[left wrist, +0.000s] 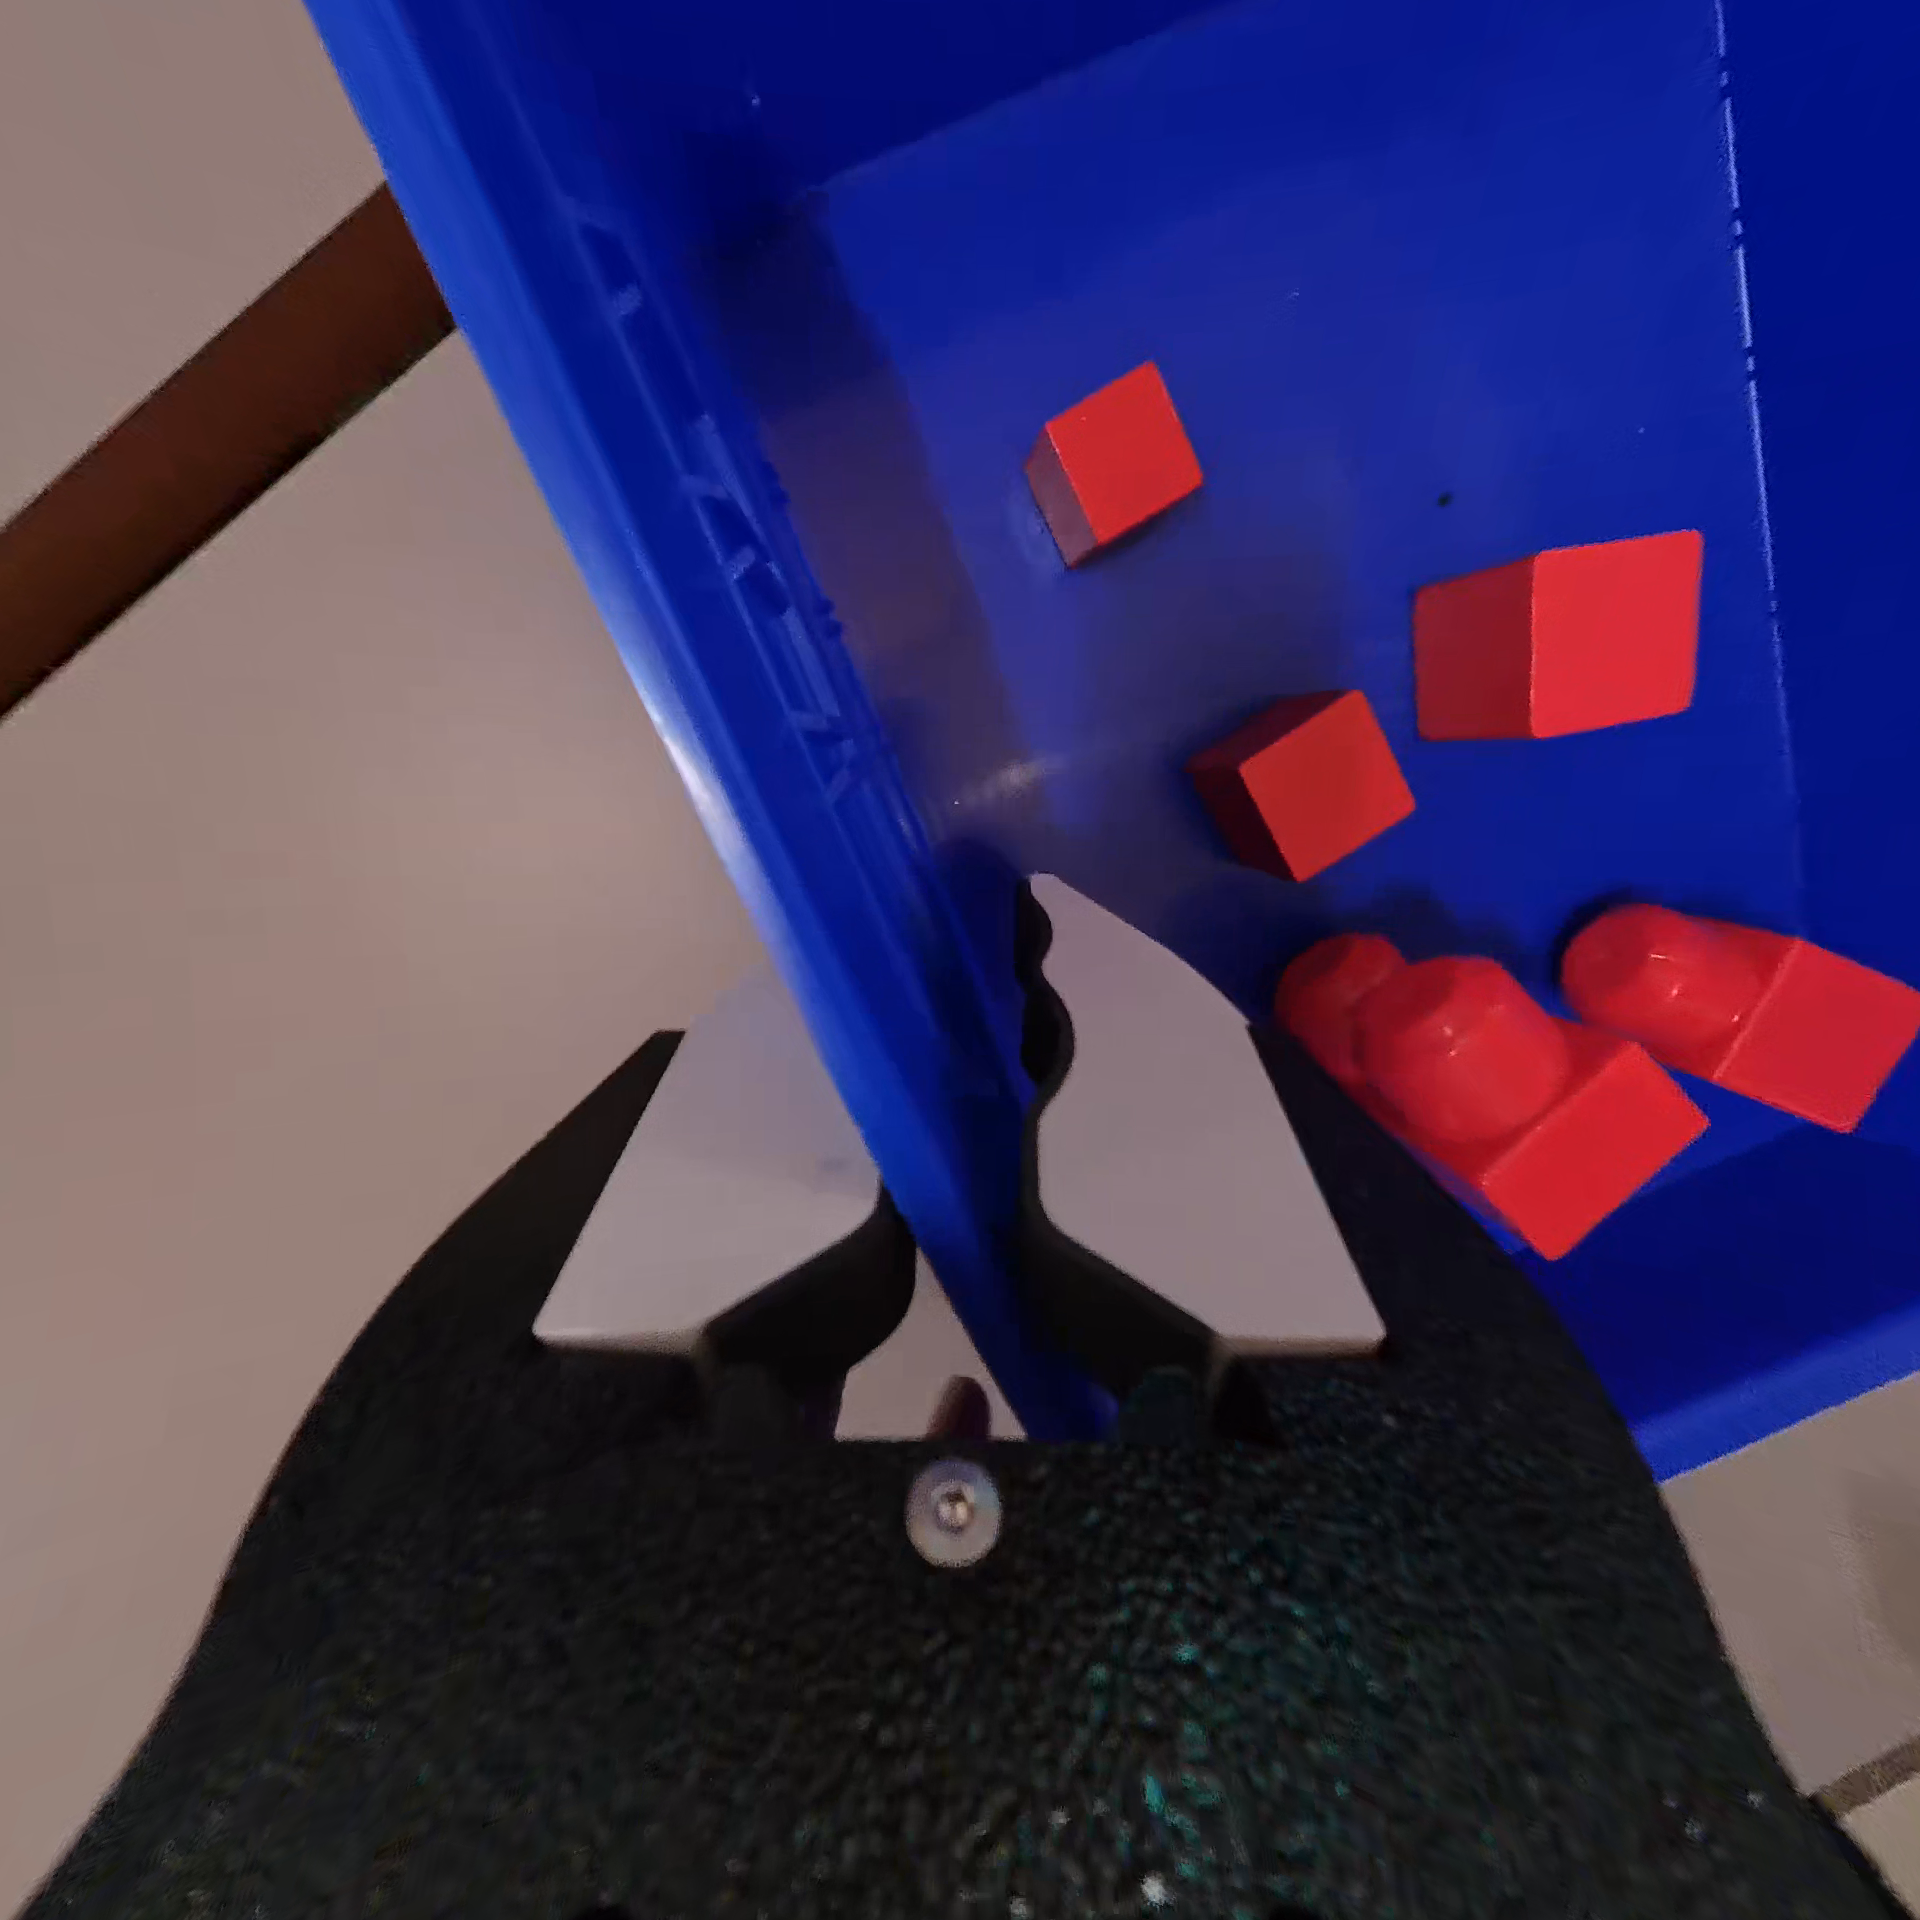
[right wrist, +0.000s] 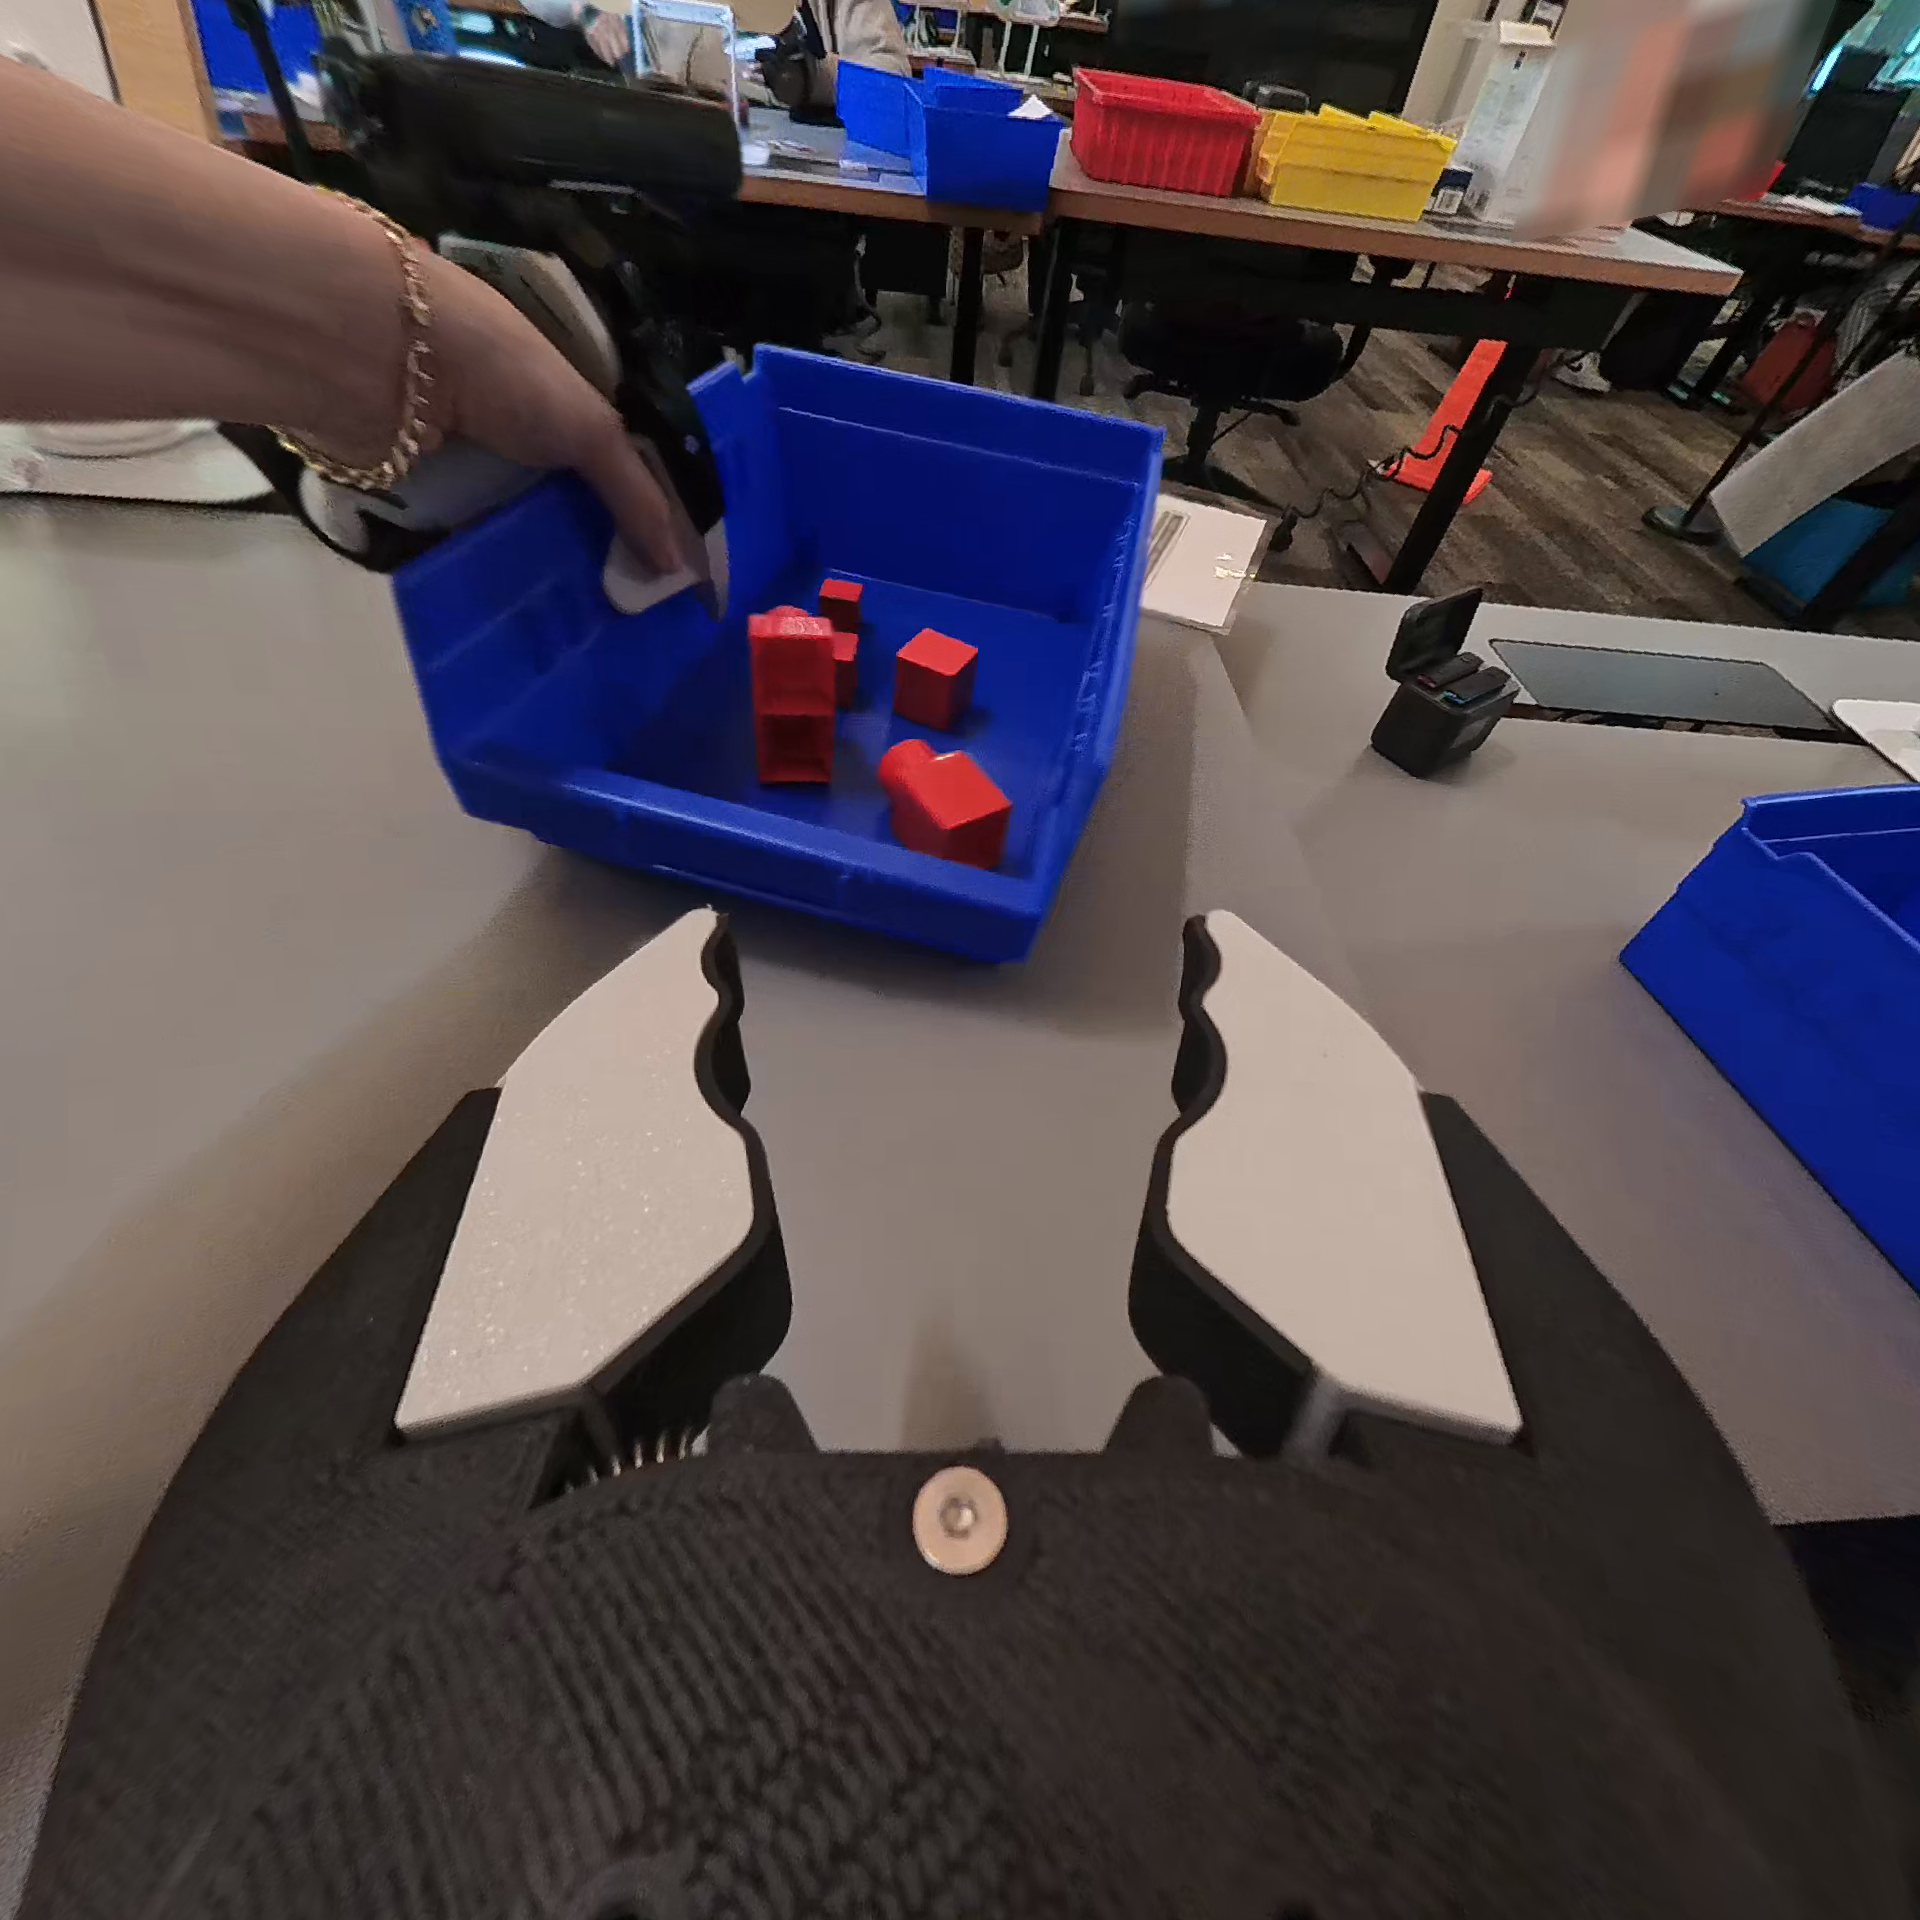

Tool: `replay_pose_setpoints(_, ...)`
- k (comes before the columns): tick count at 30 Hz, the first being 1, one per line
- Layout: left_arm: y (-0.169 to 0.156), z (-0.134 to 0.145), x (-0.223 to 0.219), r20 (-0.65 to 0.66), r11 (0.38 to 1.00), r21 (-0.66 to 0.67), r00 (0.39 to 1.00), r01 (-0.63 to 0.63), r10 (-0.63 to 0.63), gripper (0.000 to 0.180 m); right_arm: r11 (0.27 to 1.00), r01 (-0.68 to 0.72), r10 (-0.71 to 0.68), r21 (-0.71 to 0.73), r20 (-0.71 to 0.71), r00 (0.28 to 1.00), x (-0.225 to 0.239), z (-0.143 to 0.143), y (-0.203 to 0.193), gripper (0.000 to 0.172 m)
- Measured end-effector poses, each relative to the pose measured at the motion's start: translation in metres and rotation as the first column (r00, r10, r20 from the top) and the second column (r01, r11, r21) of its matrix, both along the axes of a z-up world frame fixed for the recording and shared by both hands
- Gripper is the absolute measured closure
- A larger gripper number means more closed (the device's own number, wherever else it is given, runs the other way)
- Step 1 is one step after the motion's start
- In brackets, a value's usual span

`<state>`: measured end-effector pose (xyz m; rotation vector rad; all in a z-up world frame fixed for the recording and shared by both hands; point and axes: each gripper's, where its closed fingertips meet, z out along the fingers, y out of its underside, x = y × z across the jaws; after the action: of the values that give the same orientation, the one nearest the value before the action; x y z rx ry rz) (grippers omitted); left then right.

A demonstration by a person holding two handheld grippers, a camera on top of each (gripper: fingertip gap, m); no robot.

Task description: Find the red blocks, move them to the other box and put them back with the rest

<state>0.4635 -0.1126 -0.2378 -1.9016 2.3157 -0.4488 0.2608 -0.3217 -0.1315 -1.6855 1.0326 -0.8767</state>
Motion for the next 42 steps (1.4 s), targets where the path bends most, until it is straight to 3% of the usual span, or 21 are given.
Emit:
replay_pose_setpoints(4,0.036,0.007,-0.017,-0.052,0.996,-0.007,0.995,0.089,-0.090,0.165,0.999,-0.020,0.020,0.032,-0.005,1.000,0.001,0.000,0.007,0.091)
replay_pose_setpoints(11,0.090,0.022,-0.084,-0.174,0.966,-0.168,0.959,0.194,-0.223,0.165,0.994,-0.099,0.099,0.037,0.013,0.995,-0.002,0.009,0.038,0.092)
replay_pose_setpoints(17,0.153,0.049,-0.172,-0.213,0.925,-0.215,0.909,0.314,-0.358,0.165,0.976,-0.212,0.212,0.057,0.021,0.977,-0.011,0.018,0.082,0.095)
replay_pose_setpoints(22,0.233,0.084,-0.253,-0.215,0.913,-0.227,0.897,0.338,-0.386,0.165,0.940,-0.339,0.340,0.050,-0.008,0.941,-0.021,0.013,0.142,0.096)
replay_pose_setpoints(26,0.309,0.121,-0.307,-0.165,0.919,-0.282,0.929,0.277,-0.331,0.165,0.877,-0.470,0.478,0.100,-0.069,0.876,-0.031,-0.001,0.212,0.096)
replay_pose_setpoints(30,0.409,0.156,-0.350,-0.122,0.965,-0.214,0.976,0.153,-0.181,0.165,0.782,-0.589,0.620,0.202,-0.165,0.767,-0.042,-0.014,0.299,0.094)
replay_pose_setpoints(32,0.460,0.170,-0.372,-0.102,0.981,-0.180,0.991,0.070,-0.089,0.165,0.696,-0.663,0.716,0.276,-0.202,0.668,-0.053,-0.013,0.354,0.093)
replay_pose_setpoints(35,0.531,0.186,-0.406,-0.070,0.985,-0.161,0.996,-0.061,0.051,0.165,0.543,-0.734,0.840,0.408,-0.291,0.459,-0.077,-0.014,0.443,0.092)
replay_pose_setpoints(37,0.580,0.193,-0.430,-0.051,0.976,-0.141,0.986,-0.165,0.159,0.165,0.520,-0.740,0.846,0.426,-0.374,0.379,-0.084,-0.021,0.500,0.086)
replay_pose_setpoints(42,0.677,0.196,-0.491,-0.040,0.896,-0.139,0.907,-0.421,0.420,0.164,0.511,-0.761,0.835,0.399,-0.439,0.331,-0.096,-0.019,0.639,0.070)
